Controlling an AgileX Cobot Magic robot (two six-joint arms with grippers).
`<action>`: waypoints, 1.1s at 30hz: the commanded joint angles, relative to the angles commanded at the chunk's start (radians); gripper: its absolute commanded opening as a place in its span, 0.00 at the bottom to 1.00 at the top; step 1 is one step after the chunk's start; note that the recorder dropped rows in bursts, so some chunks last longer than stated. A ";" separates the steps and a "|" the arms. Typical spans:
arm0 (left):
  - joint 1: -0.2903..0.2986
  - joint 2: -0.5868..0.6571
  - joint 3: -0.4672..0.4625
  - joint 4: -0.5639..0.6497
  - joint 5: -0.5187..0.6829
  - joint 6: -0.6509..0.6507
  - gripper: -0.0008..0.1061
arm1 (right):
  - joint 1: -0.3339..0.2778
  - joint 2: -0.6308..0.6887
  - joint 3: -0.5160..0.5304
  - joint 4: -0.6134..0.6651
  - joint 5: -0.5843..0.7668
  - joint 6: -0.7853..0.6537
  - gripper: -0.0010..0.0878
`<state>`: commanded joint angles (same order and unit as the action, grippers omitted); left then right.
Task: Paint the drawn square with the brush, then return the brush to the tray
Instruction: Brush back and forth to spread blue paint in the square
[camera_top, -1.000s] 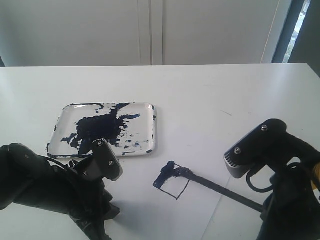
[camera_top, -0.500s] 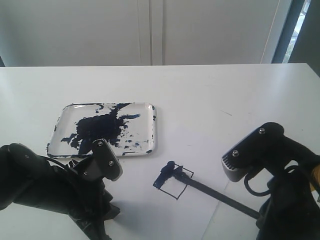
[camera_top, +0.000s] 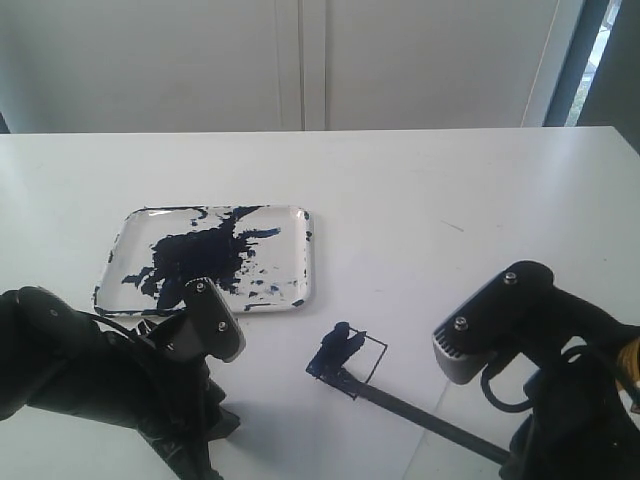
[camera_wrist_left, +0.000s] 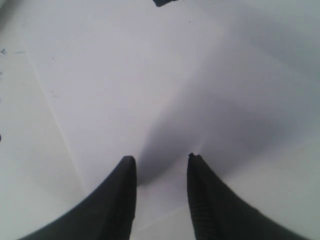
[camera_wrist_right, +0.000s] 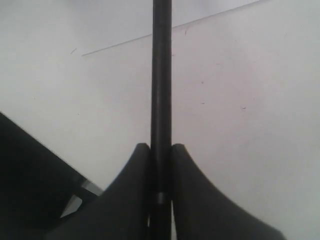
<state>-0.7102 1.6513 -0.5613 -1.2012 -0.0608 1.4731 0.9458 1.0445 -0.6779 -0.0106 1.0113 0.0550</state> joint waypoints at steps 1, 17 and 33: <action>0.000 0.000 0.000 0.000 0.000 0.000 0.39 | 0.000 0.000 0.000 -0.014 0.004 0.010 0.01; 0.000 0.000 0.000 0.000 0.000 0.000 0.39 | 0.000 0.004 0.000 -0.186 -0.101 0.143 0.01; 0.000 0.000 0.000 0.000 0.000 0.000 0.39 | 0.000 0.006 0.002 -0.213 -0.054 0.178 0.01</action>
<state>-0.7102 1.6513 -0.5613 -1.2012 -0.0608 1.4731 0.9458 1.0507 -0.6761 -0.2240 0.9570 0.2326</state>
